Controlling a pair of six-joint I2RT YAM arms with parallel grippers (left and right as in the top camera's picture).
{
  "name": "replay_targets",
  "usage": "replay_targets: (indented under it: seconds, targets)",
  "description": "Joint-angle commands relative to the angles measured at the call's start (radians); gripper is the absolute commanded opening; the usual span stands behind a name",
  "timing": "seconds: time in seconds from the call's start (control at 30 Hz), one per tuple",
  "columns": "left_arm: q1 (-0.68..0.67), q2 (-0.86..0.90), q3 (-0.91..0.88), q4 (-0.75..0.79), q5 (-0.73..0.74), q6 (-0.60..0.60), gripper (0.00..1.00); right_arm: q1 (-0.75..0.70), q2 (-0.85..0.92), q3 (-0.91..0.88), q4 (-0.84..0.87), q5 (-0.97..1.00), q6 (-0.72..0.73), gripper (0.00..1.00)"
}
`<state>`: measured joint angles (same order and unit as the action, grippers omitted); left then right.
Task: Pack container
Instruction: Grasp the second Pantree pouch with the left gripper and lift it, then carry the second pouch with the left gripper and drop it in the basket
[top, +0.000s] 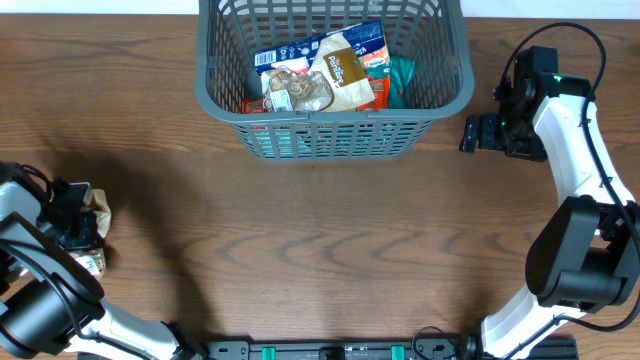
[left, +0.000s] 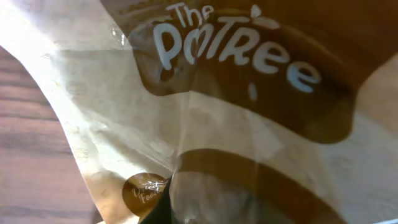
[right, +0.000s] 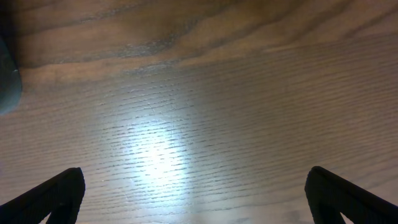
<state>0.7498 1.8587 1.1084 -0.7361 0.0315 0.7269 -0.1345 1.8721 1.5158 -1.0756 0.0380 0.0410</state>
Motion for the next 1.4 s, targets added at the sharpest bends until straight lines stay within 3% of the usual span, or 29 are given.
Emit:
replay_targets:
  seconds: [0.0, 0.17, 0.3, 0.5, 0.7, 0.93, 1.17, 1.37]
  targets:
    - [-0.016, -0.011, 0.008, -0.004, 0.063, -0.129, 0.06, -0.003, -0.002, 0.001, 0.002, 0.011, 0.005, 0.99]
    - [-0.074, -0.111, 0.107, -0.026, 0.115, -0.320, 0.06, -0.003, -0.002, 0.001, 0.002, 0.011, 0.002, 0.99]
    - [-0.151, -0.181, 0.271, -0.129, 0.121, -0.491, 0.06, -0.003, -0.002, 0.001, 0.002, 0.011, 0.002, 0.99]
    - [-0.379, -0.205, 0.663, -0.351, 0.171, -0.526, 0.06, -0.003, -0.002, 0.001, 0.002, 0.011, -0.005, 0.99]
    - [-0.688, -0.204, 0.929, -0.378, 0.139, -0.373, 0.05, -0.003, -0.002, 0.001, 0.002, 0.011, -0.005, 0.99]
    - [-1.000, -0.185, 1.051, -0.358, -0.113, -0.218, 0.06, -0.003, -0.002, 0.001, -0.006, 0.011, -0.005, 0.99]
    - [-1.129, -0.113, 1.051, -0.319, -0.039, 0.060, 0.06, -0.003, -0.002, 0.001, -0.006, 0.011, -0.005, 0.99]
    - [-1.162, 0.030, 1.051, -0.110, -0.031, 0.279, 0.06, -0.003, -0.002, 0.001, -0.007, 0.010, -0.005, 0.99]
